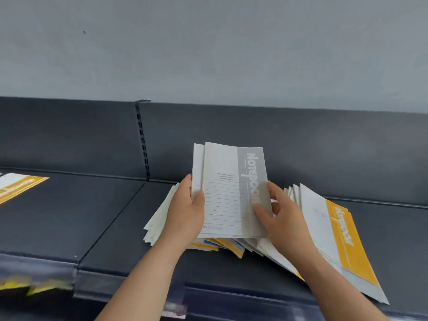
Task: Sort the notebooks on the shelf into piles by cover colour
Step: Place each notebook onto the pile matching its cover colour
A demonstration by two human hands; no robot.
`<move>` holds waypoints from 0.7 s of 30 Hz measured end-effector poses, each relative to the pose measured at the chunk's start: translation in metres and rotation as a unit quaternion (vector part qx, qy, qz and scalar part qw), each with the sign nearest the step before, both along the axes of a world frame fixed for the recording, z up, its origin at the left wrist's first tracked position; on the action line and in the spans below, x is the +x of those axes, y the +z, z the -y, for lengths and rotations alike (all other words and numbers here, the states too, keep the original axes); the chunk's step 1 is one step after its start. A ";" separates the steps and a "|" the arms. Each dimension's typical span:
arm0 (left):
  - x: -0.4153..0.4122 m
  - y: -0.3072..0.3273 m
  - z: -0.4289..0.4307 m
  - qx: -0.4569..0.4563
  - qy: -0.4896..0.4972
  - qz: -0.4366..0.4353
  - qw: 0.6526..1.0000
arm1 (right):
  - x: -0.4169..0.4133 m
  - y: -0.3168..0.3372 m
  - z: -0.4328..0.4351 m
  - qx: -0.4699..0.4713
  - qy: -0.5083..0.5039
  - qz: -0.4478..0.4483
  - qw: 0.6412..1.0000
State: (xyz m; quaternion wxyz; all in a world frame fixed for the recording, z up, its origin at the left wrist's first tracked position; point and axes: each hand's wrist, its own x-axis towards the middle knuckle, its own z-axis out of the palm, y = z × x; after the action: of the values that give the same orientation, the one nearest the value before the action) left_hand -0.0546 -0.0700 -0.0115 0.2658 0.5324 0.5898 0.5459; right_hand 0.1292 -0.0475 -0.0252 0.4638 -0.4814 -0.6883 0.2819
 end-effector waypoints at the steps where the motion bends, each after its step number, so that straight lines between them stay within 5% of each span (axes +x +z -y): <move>1: -0.014 0.001 0.005 0.002 0.019 0.000 1.000 | -0.015 0.002 0.001 0.000 0.011 -0.003 1.000; 7: -0.112 0.001 0.037 -0.030 0.095 0.004 0.995 | -0.119 0.007 0.013 -0.016 0.071 -0.018 0.997; 21: -0.365 -0.013 0.128 -0.109 0.107 -0.078 0.985 | -0.380 -0.016 0.073 -0.074 0.159 -0.014 0.984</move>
State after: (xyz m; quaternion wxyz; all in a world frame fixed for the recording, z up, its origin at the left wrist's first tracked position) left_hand -0.4196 -0.1984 -0.0243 0.2154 0.4746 0.7186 0.4604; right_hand -0.2511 -0.1208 -0.0416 0.3860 -0.3948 -0.7269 0.4084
